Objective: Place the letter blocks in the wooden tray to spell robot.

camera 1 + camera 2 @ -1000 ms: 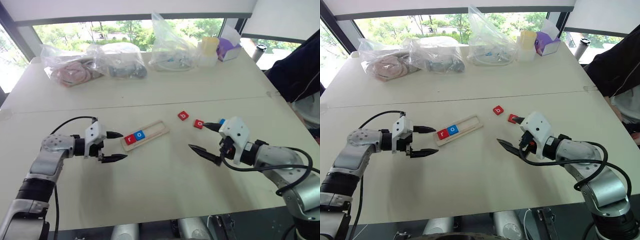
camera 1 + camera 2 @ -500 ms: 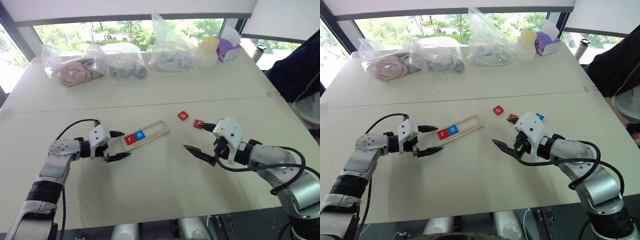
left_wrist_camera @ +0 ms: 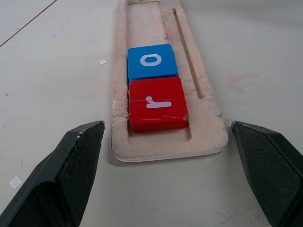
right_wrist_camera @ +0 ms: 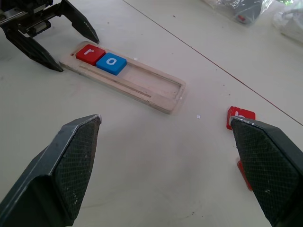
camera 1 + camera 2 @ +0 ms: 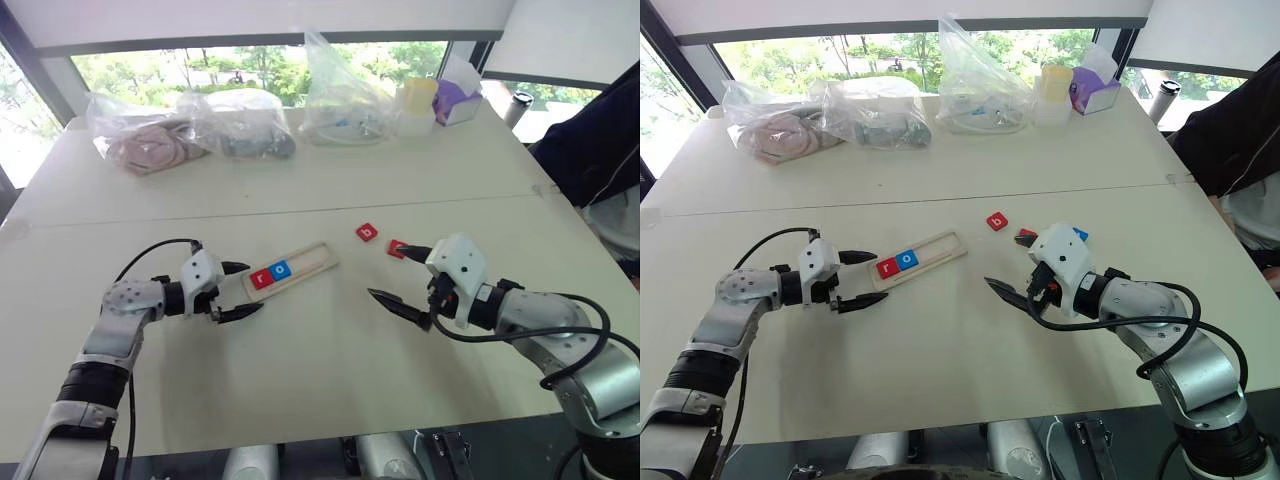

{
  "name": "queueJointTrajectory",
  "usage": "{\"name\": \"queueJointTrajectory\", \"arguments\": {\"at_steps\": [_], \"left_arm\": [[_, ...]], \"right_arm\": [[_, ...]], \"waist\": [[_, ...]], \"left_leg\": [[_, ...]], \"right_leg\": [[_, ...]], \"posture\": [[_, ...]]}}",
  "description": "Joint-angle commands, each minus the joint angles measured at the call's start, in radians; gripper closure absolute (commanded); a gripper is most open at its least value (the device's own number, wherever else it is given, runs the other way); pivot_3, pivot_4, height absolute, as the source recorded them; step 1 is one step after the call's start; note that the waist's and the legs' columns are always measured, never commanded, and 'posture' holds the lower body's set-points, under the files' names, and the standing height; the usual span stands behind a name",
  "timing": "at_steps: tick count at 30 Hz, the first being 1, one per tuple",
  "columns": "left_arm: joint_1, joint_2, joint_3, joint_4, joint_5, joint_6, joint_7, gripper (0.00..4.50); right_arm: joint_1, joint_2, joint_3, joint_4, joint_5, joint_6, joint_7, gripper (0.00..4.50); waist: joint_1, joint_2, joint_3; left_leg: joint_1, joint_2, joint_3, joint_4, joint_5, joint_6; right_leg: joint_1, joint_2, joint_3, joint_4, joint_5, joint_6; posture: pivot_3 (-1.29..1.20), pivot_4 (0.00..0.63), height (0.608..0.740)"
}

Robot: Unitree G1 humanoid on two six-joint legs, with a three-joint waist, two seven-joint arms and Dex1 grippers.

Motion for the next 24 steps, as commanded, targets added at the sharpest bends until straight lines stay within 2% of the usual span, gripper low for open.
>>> {"name": "queueJointTrajectory", "arguments": {"at_steps": [1, 2, 3, 4, 12, 18, 24], "left_arm": [[0.015, -0.002, -0.029, 0.023, 0.061, 0.005, 0.044, 0.55], [0.016, -0.003, -0.031, 0.022, 0.064, 0.003, 0.048, 0.78], [0.018, -0.003, -0.032, 0.019, 0.065, 0.002, 0.051, 1.22], [0.018, -0.004, -0.033, 0.018, 0.066, 0.003, 0.052, 1.36], [0.037, 0.000, -0.057, -0.065, 0.031, 0.019, -0.008, 1.36], [0.060, -0.003, -0.117, -0.189, 0.007, 0.038, -0.102, 1.36], [0.045, -0.017, -0.170, -0.230, 0.012, 0.027, -0.140, 1.36]], "right_arm": [[-0.016, 0.002, -0.008, -0.036, 0.002, -0.004, -0.009, 0.00], [-0.016, 0.002, -0.007, -0.037, 0.001, -0.004, -0.010, 0.00], [-0.016, 0.001, -0.006, -0.037, 0.002, -0.004, -0.011, 0.00], [-0.017, 0.001, -0.006, -0.038, 0.003, -0.003, -0.012, 0.00], [-0.017, -0.008, -0.014, -0.036, 0.006, 0.001, -0.012, 0.00], [-0.021, -0.020, -0.027, -0.025, 0.004, -0.004, -0.008, 0.00], [-0.022, -0.026, -0.031, -0.025, 0.005, -0.004, -0.009, 0.00]], "waist": [[0.001, 0.001, -0.001], [0.002, 0.002, -0.002], [0.003, 0.002, -0.002], [0.003, 0.002, -0.002], [0.004, 0.003, -0.003], [0.003, 0.003, -0.002], [-0.001, 0.002, -0.002]], "left_leg": [[0.000, 0.000, 0.000, 0.000, 0.000, 0.000], [0.000, 0.000, 0.000, 0.000, 0.000, 0.000], [0.001, 0.000, 0.000, 0.000, 0.000, 0.000], [0.001, 0.000, 0.000, 0.000, 0.000, 0.000], [0.000, 0.000, 0.000, 0.000, 0.000, 0.000], [-0.001, 0.000, 0.000, -0.001, 0.000, 0.000], [0.000, 0.000, 0.000, -0.001, 0.000, 0.000]], "right_leg": [[0.000, 0.000, 0.000, 0.000, 0.000, 0.000], [0.000, 0.000, 0.000, 0.000, 0.000, 0.000], [0.001, 0.000, 0.000, 0.000, 0.000, 0.000], [0.001, 0.000, 0.000, 0.000, 0.000, 0.000], [0.001, 0.000, 0.000, 0.000, 0.000, 0.000], [0.000, 0.000, 0.000, -0.001, 0.000, 0.000], [0.000, 0.000, 0.000, -0.001, 0.000, 0.001]], "posture": [[0.00, 0.150, 0.740], [0.00, 0.150, 0.740], [0.00, 0.150, 0.740], [0.00, 0.150, 0.740], [0.00, 0.150, 0.740], [0.00, 0.150, 0.740], [0.00, 0.150, 0.740]]}}
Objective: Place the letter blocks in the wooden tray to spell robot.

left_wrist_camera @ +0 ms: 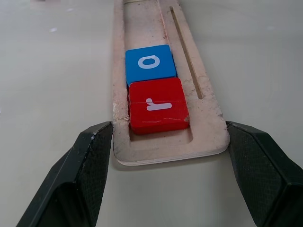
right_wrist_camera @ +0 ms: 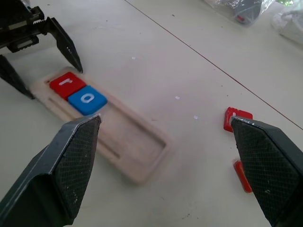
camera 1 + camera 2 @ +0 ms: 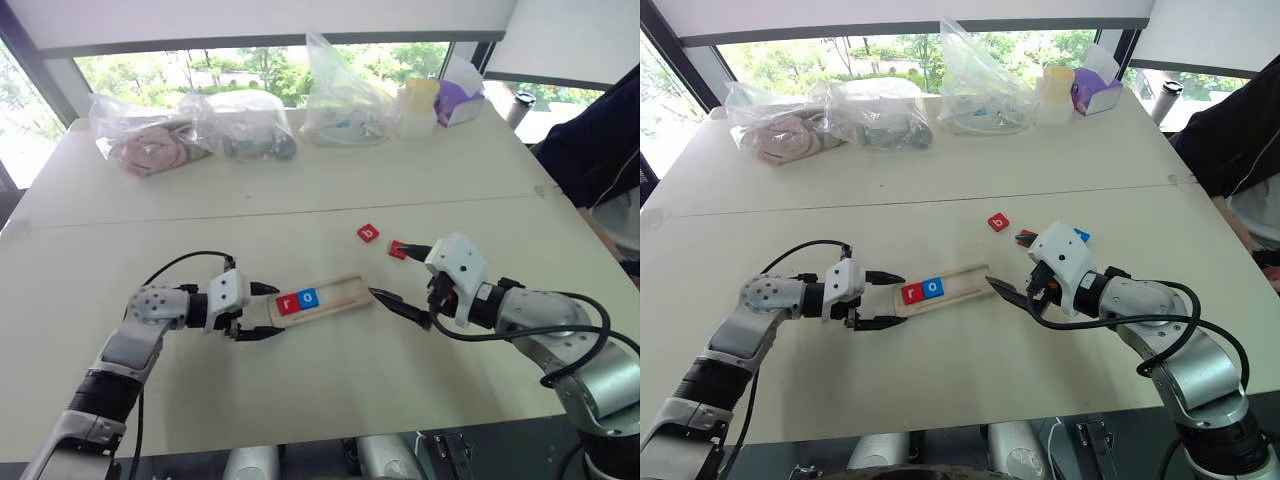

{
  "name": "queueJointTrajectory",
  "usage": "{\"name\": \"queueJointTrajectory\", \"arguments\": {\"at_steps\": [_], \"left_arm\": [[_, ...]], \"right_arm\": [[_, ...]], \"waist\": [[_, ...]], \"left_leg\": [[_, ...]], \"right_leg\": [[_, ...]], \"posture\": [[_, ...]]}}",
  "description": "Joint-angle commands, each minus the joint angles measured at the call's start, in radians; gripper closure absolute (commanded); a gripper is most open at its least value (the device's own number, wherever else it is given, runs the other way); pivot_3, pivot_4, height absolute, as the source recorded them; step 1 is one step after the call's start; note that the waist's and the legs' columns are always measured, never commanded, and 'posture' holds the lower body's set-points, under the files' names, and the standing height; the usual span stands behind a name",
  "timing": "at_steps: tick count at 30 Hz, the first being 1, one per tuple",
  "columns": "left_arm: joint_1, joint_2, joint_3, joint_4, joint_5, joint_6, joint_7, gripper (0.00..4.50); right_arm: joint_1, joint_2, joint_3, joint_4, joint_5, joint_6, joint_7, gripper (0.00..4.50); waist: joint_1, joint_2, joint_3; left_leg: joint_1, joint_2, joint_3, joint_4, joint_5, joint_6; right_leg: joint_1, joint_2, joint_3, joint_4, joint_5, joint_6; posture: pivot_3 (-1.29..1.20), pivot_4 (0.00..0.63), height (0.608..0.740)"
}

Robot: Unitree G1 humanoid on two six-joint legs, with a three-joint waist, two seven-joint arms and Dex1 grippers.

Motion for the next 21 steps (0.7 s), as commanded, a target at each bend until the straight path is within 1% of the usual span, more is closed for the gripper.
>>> {"name": "queueJointTrajectory", "arguments": {"at_steps": [1, 11, 18, 20, 21], "left_arm": [[-0.004, -0.006, -0.049, -0.032, 0.006, -0.010, -0.044, 1.36], [-0.045, -0.034, -0.072, 0.069, 0.047, -0.097, -0.043, 1.36], [-0.036, -0.026, -0.066, 0.064, 0.045, -0.047, -0.040, 1.36], [-0.032, -0.022, -0.058, 0.052, 0.036, -0.017, -0.036, 0.30], [-0.030, -0.018, -0.055, 0.046, 0.035, -0.005, -0.034, 0.02]], "right_arm": [[-0.014, -0.010, -0.038, -0.026, 0.005, -0.006, 0.000, 0.00], [-0.003, -0.017, -0.045, -0.038, 0.004, -0.002, 0.000, 0.00], [-0.007, -0.011, -0.028, -0.035, -0.003, -0.003, -0.004, 0.00], [-0.011, -0.007, -0.014, -0.023, -0.015, -0.010, -0.006, 0.00], [-0.015, -0.004, -0.006, -0.013, -0.022, -0.014, -0.008, 0.00]], "waist": [[0.000, 0.000, 0.000], [0.001, 0.000, 0.000], [0.002, 0.000, 0.000], [0.002, 0.000, 0.000], [0.000, 0.000, 0.000]], "left_leg": [[0.000, 0.000, 0.000, 0.000, 0.000, 0.000], [0.000, 0.000, 0.000, 0.000, 0.000, 0.000], [0.000, 0.000, 0.000, 0.000, 0.000, 0.000], [0.000, 0.000, 0.000, 0.000, 0.000, 0.000], [0.000, 0.000, 0.000, 0.000, 0.000, 0.000]], "right_leg": [[0.000, 0.000, 0.000, 0.000, 0.000, 0.000], [0.000, 0.000, 0.000, 0.000, 0.000, 0.000], [0.000, 0.000, 0.000, 0.000, 0.000, 0.000], [0.000, 0.000, 0.000, 0.000, 0.000, 0.000], [0.000, 0.000, 0.000, 0.000, 0.000, 0.000]], "posture": [[0.00, 0.150, 0.740], [0.00, 0.150, 0.740], [0.00, 0.150, 0.740], [0.00, 0.150, 0.740], [0.00, 0.150, 0.740]]}}
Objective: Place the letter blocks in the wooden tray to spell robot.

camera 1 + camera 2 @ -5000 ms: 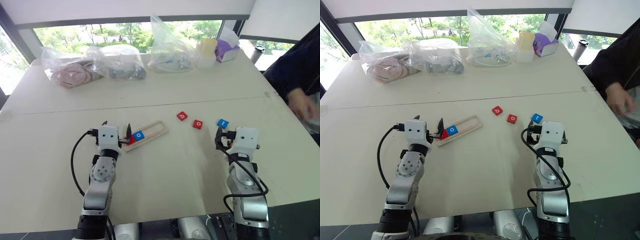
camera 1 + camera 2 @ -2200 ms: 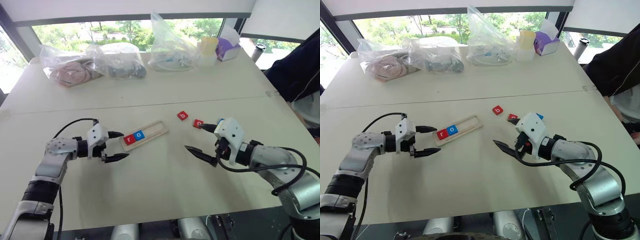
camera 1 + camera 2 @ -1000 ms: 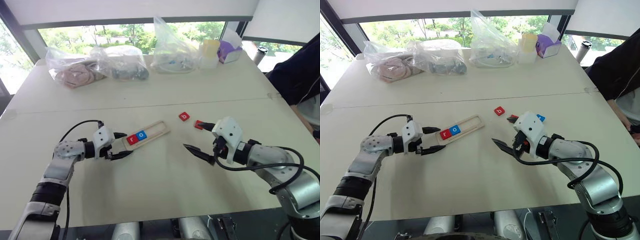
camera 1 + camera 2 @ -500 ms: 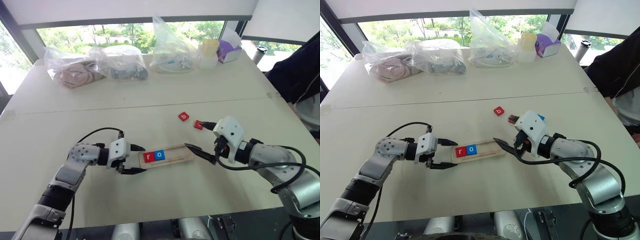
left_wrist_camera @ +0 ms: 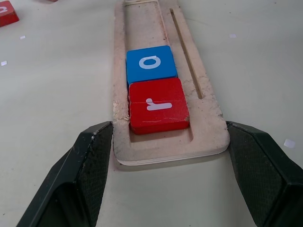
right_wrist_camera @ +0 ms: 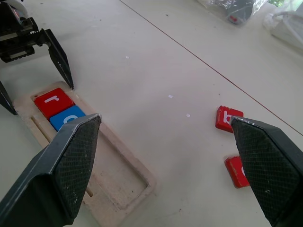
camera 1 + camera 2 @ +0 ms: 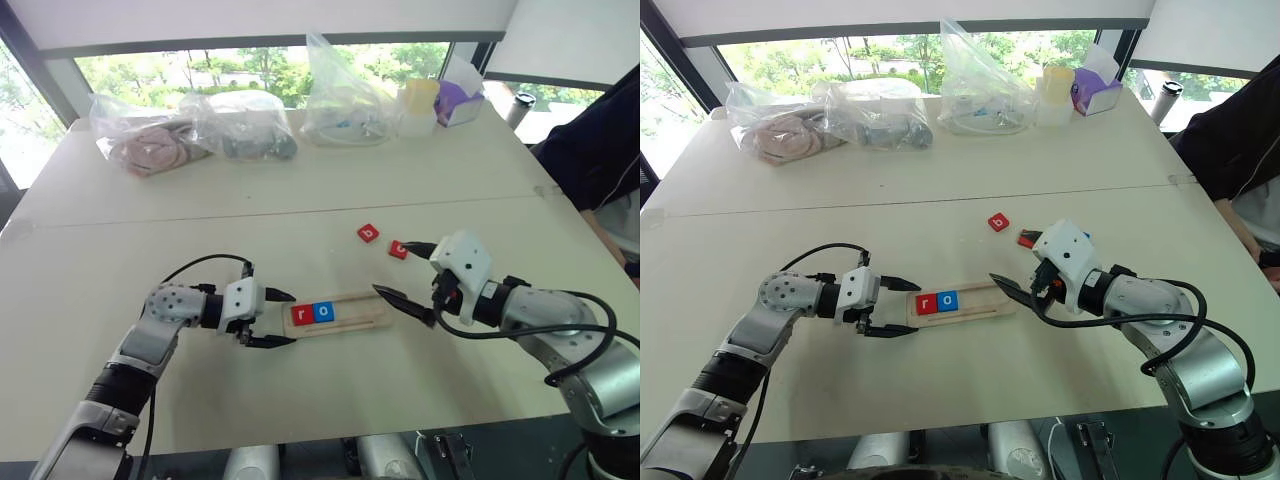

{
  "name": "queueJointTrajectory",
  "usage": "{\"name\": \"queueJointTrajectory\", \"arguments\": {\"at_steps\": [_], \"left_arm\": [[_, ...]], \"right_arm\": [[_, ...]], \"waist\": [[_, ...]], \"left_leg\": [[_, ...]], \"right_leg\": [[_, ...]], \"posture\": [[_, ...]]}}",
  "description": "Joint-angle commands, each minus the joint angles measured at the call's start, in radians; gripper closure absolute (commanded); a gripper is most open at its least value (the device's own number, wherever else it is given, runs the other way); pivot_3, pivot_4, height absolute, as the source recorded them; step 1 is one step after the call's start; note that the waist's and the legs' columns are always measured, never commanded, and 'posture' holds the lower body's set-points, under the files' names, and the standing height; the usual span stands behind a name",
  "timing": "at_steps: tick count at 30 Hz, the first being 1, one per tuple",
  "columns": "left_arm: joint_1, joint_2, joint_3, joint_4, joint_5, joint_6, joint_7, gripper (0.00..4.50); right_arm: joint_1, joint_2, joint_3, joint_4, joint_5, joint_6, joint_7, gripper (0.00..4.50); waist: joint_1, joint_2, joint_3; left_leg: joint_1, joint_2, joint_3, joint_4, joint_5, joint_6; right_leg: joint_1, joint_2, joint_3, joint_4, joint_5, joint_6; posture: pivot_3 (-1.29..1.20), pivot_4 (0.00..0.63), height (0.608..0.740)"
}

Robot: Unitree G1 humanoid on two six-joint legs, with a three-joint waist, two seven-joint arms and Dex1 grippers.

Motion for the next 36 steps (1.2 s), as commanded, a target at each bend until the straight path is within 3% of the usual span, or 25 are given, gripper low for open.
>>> {"name": "queueJointTrajectory", "arguments": {"at_steps": [1, 11, 17, 21, 33, 36], "left_arm": [[0.017, 0.021, -0.009, -0.009, 0.015, 0.052, 0.009, 0.02], [0.123, 0.155, 0.068, -0.128, -0.054, 0.165, 0.001, 0.02], [0.204, 0.245, 0.185, -0.167, -0.097, 0.193, 0.043, 0.02], [0.216, 0.220, 0.259, -0.230, -0.167, 0.256, 0.102, 0.02], [0.242, 0.183, 0.277, -0.404, -0.262, 0.382, 0.164, 0.02], [0.242, 0.184, 0.276, -0.411, -0.264, 0.386, 0.173, 0.00]], "right_arm": [[-0.024, 0.008, 0.018, 0.000, -0.026, -0.019, -0.010, 0.00], [-0.218, 0.161, 0.144, 0.286, -0.191, -0.015, -0.148, 0.00], [-0.356, 0.311, 0.179, 0.519, -0.232, -0.025, -0.192, 0.00], [-0.413, 0.351, 0.200, 0.646, -0.266, -0.066, -0.184, 0.00], [-0.561, 0.444, 0.232, 0.965, -0.366, -0.145, -0.184, 0.00], [-0.565, 0.452, 0.235, 0.968, -0.373, -0.138, -0.175, 0.81]], "waist": [[-0.003, 0.000, 0.000], [-0.023, 0.000, 0.000], [-0.032, 0.000, 0.000], [-0.028, -0.001, 0.000], [-0.032, -0.001, 0.001], [-0.032, -0.001, 0.001]], "left_leg": [[0.000, 0.000, 0.000, 0.000, 0.000, 0.000], [0.000, 0.003, 0.000, -0.002, 0.000, 0.000], [0.001, 0.005, 0.000, -0.003, 0.000, 0.000], [-0.001, 0.005, 0.000, -0.003, 0.000, 0.000], [-0.001, 0.004, 0.002, -0.003, 0.000, 0.000], [-0.001, 0.004, 0.001, -0.003, 0.000, 0.000]], "right_leg": [[0.000, 0.000, 0.000, 0.000, 0.000, 0.000], [-0.002, 0.002, 0.000, 0.001, 0.001, -0.001], [-0.004, 0.004, 0.000, 0.003, 0.003, -0.004], [-0.005, 0.004, 0.000, 0.003, 0.003, -0.005], [-0.006, 0.002, 0.000, 0.003, 0.005, -0.002], [-0.006, 0.002, 0.000, 0.003, 0.005, -0.002]], "posture": [[0.00, 0.150, 0.740], [0.00, 0.150, 0.740], [0.00, 0.150, 0.740], [0.00, 0.150, 0.740], [0.00, 0.150, 0.740], [0.00, 0.150, 0.740]]}}
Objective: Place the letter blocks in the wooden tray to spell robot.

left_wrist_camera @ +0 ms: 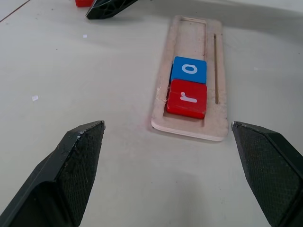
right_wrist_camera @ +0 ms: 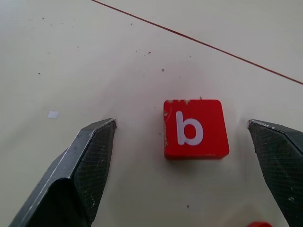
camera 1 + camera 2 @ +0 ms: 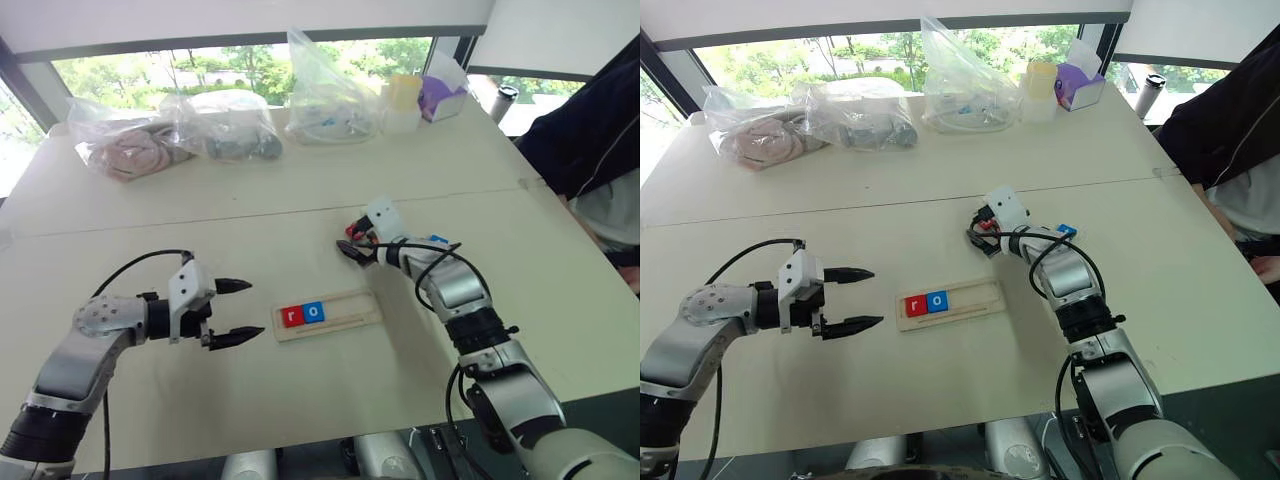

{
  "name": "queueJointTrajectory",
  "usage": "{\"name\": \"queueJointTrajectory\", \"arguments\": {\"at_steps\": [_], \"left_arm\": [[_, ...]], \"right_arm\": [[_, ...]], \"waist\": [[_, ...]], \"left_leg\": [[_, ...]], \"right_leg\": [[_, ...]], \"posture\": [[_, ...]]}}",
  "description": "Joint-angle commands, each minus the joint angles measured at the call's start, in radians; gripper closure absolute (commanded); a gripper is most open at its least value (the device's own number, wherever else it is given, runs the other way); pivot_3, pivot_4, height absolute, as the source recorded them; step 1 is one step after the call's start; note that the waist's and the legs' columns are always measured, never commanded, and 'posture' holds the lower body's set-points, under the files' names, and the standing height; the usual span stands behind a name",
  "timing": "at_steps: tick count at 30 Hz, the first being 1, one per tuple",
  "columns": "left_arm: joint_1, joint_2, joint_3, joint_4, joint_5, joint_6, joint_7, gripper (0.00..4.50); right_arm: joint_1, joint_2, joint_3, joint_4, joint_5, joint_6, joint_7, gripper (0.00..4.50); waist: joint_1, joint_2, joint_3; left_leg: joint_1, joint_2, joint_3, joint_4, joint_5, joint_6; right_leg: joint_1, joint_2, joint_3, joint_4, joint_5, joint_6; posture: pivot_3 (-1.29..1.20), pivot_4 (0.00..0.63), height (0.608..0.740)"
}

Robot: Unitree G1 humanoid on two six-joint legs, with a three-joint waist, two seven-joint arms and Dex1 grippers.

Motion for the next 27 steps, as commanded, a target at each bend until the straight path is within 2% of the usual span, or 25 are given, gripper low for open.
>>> {"name": "queueJointTrajectory", "arguments": {"at_steps": [1, 4, 5, 6, 10, 12, 16, 21, 24, 27], "left_arm": [[0.000, 0.001, 0.029, -0.029, -0.016, 0.003, 0.011, 0.00], [-0.005, 0.002, 0.027, -0.028, -0.013, 0.000, 0.015, 0.00], [-0.007, 0.001, 0.025, -0.028, -0.013, -0.001, 0.016, 0.00], [-0.010, 0.000, 0.024, -0.028, -0.013, 0.000, 0.018, 0.00], [-0.025, -0.005, 0.016, -0.035, -0.024, 0.006, 0.016, 0.00], [-0.042, -0.007, 0.006, -0.033, -0.029, 0.011, 0.010, 0.00], [-0.059, -0.014, -0.005, -0.028, -0.030, 0.012, -0.001, 0.00], [-0.089, -0.035, -0.039, -0.005, -0.022, 0.008, -0.030, 0.00], [-0.107, -0.041, -0.050, 0.005, -0.019, 0.007, -0.040, 0.00], [-0.130, -0.047, -0.058, 0.021, -0.012, 0.004, -0.048, 0.00]], "right_arm": [[-0.013, 0.013, 0.008, -0.005, -0.021, 0.004, 0.009, 1.20], [-0.014, 0.017, 0.001, -0.015, -0.021, 0.027, 0.005, 2.74], [-0.013, 0.017, -0.003, -0.024, -0.022, 0.036, 0.001, 3.14], [-0.012, 0.015, -0.006, -0.035, -0.026, 0.042, -0.005, 3.31], [0.005, -0.002, -0.042, -0.139, -0.031, 0.097, -0.037, 3.31], [0.068, -0.029, -0.096, -0.342, -0.010, 0.221, -0.058, 3.31], [0.191, -0.070, -0.168, -0.668, 0.018, 0.445, -0.082, 3.31], [0.392, -0.015, -0.258, -1.081, 0.051, 0.807, -0.148, 3.31], [0.463, 0.044, -0.259, -1.170, 0.049, 0.896, -0.189, 3.31], [0.508, 0.073, -0.254, -1.180, 0.032, 0.907, -0.232, 3.31]], "waist": [[0.000, 0.000, 0.000], [0.000, 0.000, 0.000], [0.001, 0.000, 0.000], [0.001, 0.000, 0.000], [0.003, 0.000, 0.000], [0.007, 0.001, 0.000], [0.012, 0.001, 0.000], [0.016, 0.000, 0.000], [0.008, 0.000, 0.000], [0.003, 0.000, 0.000]], "left_leg": [[0.000, 0.000, 0.000, 0.000, 0.000, 0.000], [0.000, 0.000, 0.000, 0.000, 0.000, 0.000], [0.000, 0.000, 0.000, 0.000, 0.000, 0.000], [0.000, 0.000, 0.000, 0.000, 0.000, 0.000], [0.000, 0.000, 0.000, 0.001, 0.000, 0.000], [-0.001, -0.001, 0.000, 0.001, 0.000, 0.000], [-0.013, -0.001, -0.002, 0.001, 0.000, 0.000], [-0.014, -0.001, -0.003, 0.001, 0.000, 0.000], [-0.014, -0.001, -0.003, 0.002, 0.001, -0.001], [-0.013, -0.001, -0.003, 0.003, 0.002, -0.003]], "right_leg": [[0.000, 0.000, 0.000, 0.000, 0.000, 0.000], [0.000, 0.000, 0.000, 0.000, 0.000, 0.000], [0.000, 0.000, 0.000, 0.000, 0.000, 0.000], [0.000, 0.000, 0.000, 0.000, 0.000, 0.000], [0.000, -0.001, 0.000, 0.000, 0.000, 0.000], [0.000, -0.001, 0.000, 0.000, 0.000, 0.000], [-0.010, -0.001, -0.001, 0.000, 0.000, 0.002], [-0.012, 0.000, -0.001, 0.001, 0.000, 0.001], [-0.012, 0.001, -0.001, 0.001, 0.000, 0.001], [-0.012, 0.000, -0.001, 0.002, -0.001, 0.000]], "posture": [[0.00, 0.150, 0.740], [0.00, 0.150, 0.740], [0.00, 0.150, 0.740], [0.00, 0.150, 0.740], [0.00, 0.150, 0.740], [0.00, 0.150, 0.740], [0.00, 0.150, 0.740], [0.00, 0.150, 0.740], [0.00, 0.150, 0.740], [0.00, 0.150, 0.740]]}}
